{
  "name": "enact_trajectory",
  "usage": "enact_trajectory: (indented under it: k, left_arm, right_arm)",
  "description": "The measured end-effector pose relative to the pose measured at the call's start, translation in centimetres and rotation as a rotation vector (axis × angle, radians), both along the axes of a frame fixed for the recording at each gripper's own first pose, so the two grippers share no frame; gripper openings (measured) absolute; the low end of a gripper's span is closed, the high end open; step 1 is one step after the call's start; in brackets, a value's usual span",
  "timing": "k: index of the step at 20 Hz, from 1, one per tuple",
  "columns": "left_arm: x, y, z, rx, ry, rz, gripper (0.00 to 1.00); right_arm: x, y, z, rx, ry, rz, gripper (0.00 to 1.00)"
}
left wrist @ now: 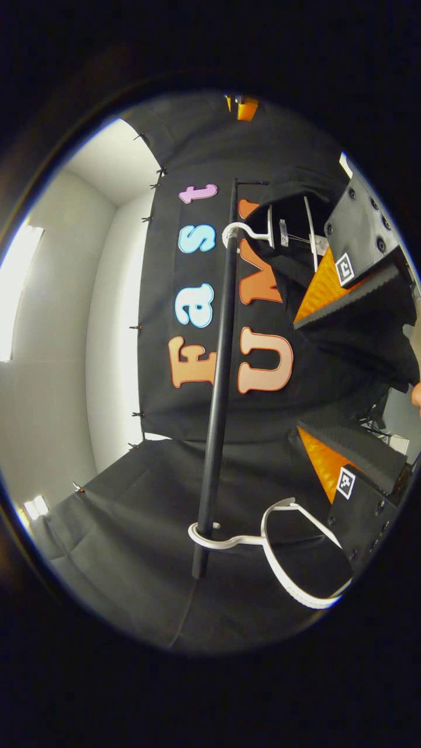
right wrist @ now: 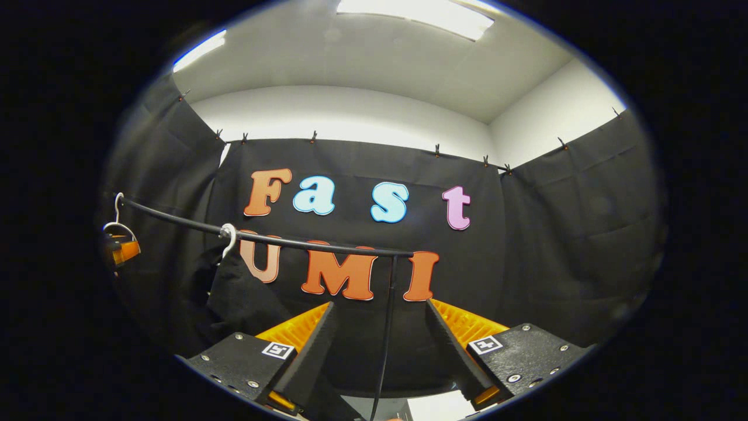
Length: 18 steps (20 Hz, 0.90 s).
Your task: Grasp the clothes on the hanger with both hands and then place them into the laundry hamper below.
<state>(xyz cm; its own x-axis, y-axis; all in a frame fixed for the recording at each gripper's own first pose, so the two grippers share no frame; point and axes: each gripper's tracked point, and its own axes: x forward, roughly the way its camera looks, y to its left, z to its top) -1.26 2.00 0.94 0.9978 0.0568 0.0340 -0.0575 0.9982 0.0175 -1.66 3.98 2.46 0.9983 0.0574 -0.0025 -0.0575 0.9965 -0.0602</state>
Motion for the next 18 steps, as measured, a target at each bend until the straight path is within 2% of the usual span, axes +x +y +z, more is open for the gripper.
enact_trajectory:
  k: [2, 6, 7, 8, 11, 12, 13, 18]
  left_arm:
    - [0.1, 0.8, -0.5, 0.005, 0.011, 0.009, 0.96]
    - [-0.2, 1.9, -0.8, 0.004, 0.014, 0.024, 0.93]
    - [-0.3, 2.4, -0.7, 0.017, 0.007, 0.04, 0.96]
    - [-0.5, 2.7, -0.6, 0.029, 0.002, 0.045, 0.96]
    - [-1.0, 2.9, -0.6, 0.037, -0.001, 0.049, 0.93]
    - [-1.2, 3.1, -0.5, 0.045, -0.002, 0.051, 0.96]
    - [-1.3, 3.1, -0.4, 0.052, -0.001, 0.047, 0.93]
    - [-2.5, 2.7, -0.5, 0.069, 0.004, 0.035, 0.93]
  right_arm:
    - [-0.3, 0.7, -0.1, 0.021, 0.006, 0.021, 0.93]
    - [-0.1, 1.8, -0.2, 0.035, 0.019, 0.034, 0.93]
    - [0.0, 2.1, -0.4, 0.036, 0.022, 0.038, 0.93]
    - [0.0, 2.5, -0.3, 0.04, 0.023, 0.04, 0.99]
    - [0.4, 3.4, -0.6, 0.048, 0.027, 0.05, 0.95]
    - [0.5, 4.0, -0.7, 0.052, 0.027, 0.057, 0.94]
    - [0.6, 4.5, -0.9, 0.056, 0.026, 0.065, 0.94]
    - [0.1, 9.1, -1.9, 0.083, 0.005, 0.158, 0.94]
